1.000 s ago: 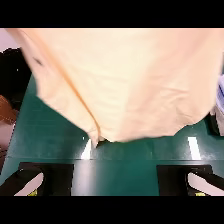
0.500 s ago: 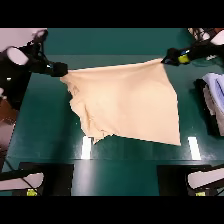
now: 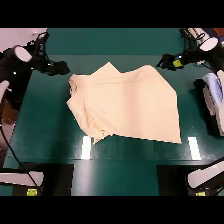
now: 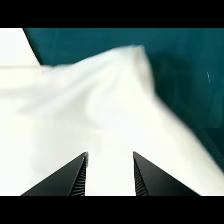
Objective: Fold the shirts.
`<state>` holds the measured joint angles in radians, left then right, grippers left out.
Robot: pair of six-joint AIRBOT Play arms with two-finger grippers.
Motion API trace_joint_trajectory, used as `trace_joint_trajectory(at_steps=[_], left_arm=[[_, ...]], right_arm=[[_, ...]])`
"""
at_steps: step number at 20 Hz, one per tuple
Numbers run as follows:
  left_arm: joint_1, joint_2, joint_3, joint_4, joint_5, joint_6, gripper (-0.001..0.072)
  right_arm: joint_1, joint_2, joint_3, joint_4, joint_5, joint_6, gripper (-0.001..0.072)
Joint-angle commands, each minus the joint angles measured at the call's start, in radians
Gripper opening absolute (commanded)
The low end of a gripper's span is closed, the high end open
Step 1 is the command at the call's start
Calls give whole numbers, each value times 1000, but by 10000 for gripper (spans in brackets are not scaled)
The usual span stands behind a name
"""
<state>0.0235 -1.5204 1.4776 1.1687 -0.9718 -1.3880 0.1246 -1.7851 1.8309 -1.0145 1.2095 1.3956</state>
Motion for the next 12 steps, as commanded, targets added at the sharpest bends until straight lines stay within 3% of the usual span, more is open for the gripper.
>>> trace_joint_trajectory(at_steps=[1, 4, 6, 7, 8, 9, 12], left_arm=[[65, 57, 18, 0, -272, 1, 457], [78, 197, -177, -4, -274, 0, 457], [76, 302, -382, -85, -241, -3, 457], [76, 349, -492, -140, -221, -3, 457], [76, 389, -592, -196, -203, -3, 458], [76, 423, -687, -252, -179, -1, 458], [76, 483, -920, -403, -100, 30, 458]], right_arm=[[-45, 63, -11, -1, 122, -44, 350], [-80, 204, -184, 1, 112, -72, 350], [-92, 293, -311, 0, 102, -74, 351], [-101, 332, -368, 0, 93, -74, 386], [-101, 371, -422, 1, 82, -74, 521], [-101, 401, -466, 2, 72, -74, 576], [-101, 475, -570, 2, 32, -74, 576]])
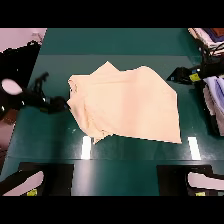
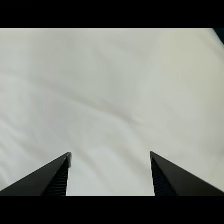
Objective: Fold the shirts.
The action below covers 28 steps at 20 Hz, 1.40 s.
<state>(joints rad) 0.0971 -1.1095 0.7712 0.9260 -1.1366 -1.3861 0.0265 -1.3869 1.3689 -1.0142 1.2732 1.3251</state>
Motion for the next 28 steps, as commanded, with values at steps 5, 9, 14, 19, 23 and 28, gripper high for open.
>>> trace_joint_trajectory(at_steps=[5, 9, 14, 19, 23, 28], left_arm=[[2, 79, -348, -338, 139, 146, 459], [-74, 79, -352, -346, 193, 163, 458], [-206, 79, -352, -336, 302, 103, 454], [-206, 79, -333, -335, 298, 102, 23], [-135, 80, -192, -210, 154, 100, 22], [-5, 80, -8, -21, 19, 74, 23]], right_arm=[[-3, 135, -171, 1, -50, -3, 575], [3, 137, -170, 2, -51, -2, 575], [4, 138, -170, 2, -32, -2, 574], [-8, 147, -170, -2, -18, -2, 572], [-95, 216, -176, -64, 86, -3, 571], [-288, 375, -447, -235, 198, 20, 572]])
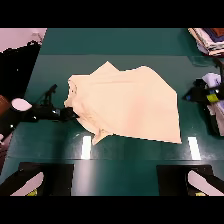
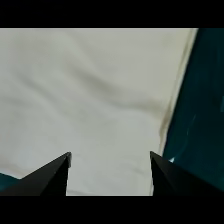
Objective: Fold the shirts.
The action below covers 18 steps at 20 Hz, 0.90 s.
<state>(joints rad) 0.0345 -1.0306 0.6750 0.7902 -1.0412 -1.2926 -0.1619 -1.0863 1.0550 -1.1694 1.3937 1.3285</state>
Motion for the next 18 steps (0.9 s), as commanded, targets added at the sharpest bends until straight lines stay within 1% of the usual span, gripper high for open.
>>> trace_joint_trajectory(at_steps=[1, 4, 5, 6, 7, 10, 14, 16, 17, 18], left_arm=[[69, 1, 113, 150, -78, -23, 23], [75, 1, 135, 176, -74, -40, 23], [75, 1, 135, 176, -76, -39, 23], [75, 1, 135, 176, -76, -39, 23], [75, 1, 135, 176, -76, -39, 23], [75, 1, 135, 176, -77, -37, 23], [75, 1, 135, 176, -77, -35, 23], [75, 1, 135, 176, -78, -35, 23], [75, 1, 135, 176, -81, -35, 23], [75, 1, 135, 176, -87, -35, 23]], right_arm=[[-149, 97, -213, -80, 82, 16, 571], [-238, 121, -415, -80, 50, 14, 569], [-241, 114, -465, -80, 45, 13, 535], [-241, 101, -499, -76, 43, 13, 457], [-241, 82, -526, -47, 40, 1, 439], [-241, 21, -562, 52, 0, -21, 439], [-235, -34, -562, 51, -6, -21, 434], [-196, -47, -562, 52, -14, -21, 417], [-163, -52, -561, 53, -25, -21, 306], [-122, -55, -562, 52, -42, -21, 240]])
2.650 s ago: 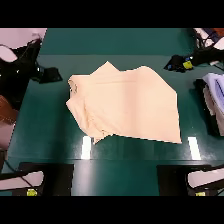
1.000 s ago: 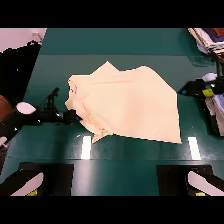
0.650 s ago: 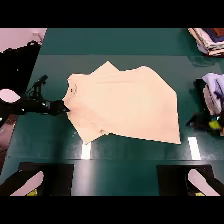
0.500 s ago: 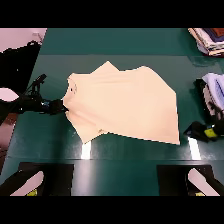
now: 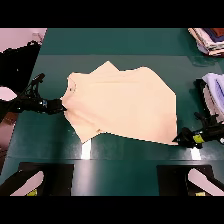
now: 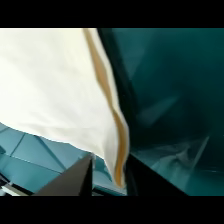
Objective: Fold the shirts.
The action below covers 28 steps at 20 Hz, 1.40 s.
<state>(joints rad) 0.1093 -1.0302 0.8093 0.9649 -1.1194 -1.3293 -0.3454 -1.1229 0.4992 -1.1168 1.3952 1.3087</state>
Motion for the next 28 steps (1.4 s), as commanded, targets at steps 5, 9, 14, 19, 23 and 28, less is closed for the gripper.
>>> trace_joint_trajectory(at_steps=[5, 9, 14, 19, 23, 28], left_arm=[[0, 43, 21, 8, -44, -5, 22], [0, 166, 219, 35, -96, -33, 22], [0, 192, 748, 35, -220, -37, 23], [0, 192, 1269, 63, -145, -37, 22], [0, 192, 1471, 71, -96, -85, 22], [0, 189, 1386, 71, -97, -111, 22]], right_arm=[[205, 95, 53, -1, -112, 0, 19], [231, 255, 340, 0, -117, 19, 19], [231, 322, 864, -3, -173, 19, 19], [192, 304, 1300, -14, -147, 19, 20], [88, 304, 1490, -9, -111, 64, 19], [40, 206, 1625, 1, -20, 108, 20]])
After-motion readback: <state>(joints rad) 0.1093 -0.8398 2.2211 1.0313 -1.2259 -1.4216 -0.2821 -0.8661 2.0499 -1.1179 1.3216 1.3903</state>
